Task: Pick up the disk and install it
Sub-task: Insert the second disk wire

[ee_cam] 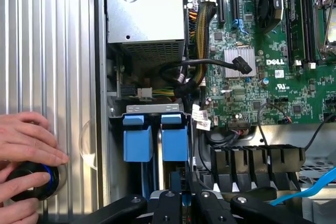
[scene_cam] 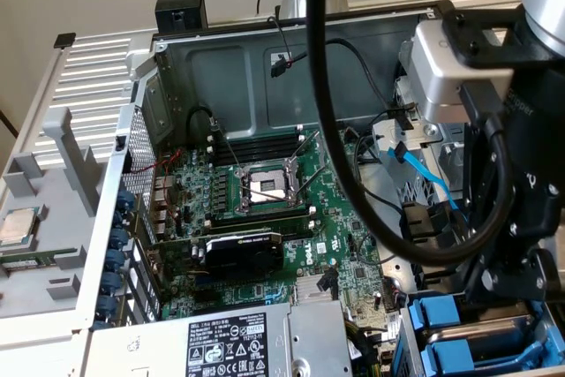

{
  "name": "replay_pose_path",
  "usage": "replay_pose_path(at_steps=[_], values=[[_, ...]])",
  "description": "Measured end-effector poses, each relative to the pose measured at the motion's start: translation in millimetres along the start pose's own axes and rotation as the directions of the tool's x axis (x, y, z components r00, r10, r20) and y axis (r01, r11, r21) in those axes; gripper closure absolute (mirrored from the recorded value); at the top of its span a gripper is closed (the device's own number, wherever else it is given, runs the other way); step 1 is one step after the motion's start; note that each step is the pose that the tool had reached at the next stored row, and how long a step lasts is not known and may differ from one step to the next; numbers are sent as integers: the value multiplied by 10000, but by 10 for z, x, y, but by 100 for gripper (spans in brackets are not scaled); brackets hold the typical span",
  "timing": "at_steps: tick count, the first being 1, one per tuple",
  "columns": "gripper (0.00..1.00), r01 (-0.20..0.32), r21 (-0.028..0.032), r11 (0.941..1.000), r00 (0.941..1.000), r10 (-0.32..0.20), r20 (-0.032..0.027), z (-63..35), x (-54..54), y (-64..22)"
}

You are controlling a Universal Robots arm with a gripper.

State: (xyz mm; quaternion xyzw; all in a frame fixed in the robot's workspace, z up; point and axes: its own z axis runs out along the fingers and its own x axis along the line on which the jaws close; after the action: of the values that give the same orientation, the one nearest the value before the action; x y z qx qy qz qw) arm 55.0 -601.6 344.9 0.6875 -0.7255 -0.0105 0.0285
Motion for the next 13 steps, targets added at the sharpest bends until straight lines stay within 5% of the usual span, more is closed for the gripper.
replay_pose_path(at_steps=[5,13], values=[[84,0,-5,10000,10000,0,94,0,6,-1],[84,-21,-6,10000,10000,21,92,6,6,-1]])
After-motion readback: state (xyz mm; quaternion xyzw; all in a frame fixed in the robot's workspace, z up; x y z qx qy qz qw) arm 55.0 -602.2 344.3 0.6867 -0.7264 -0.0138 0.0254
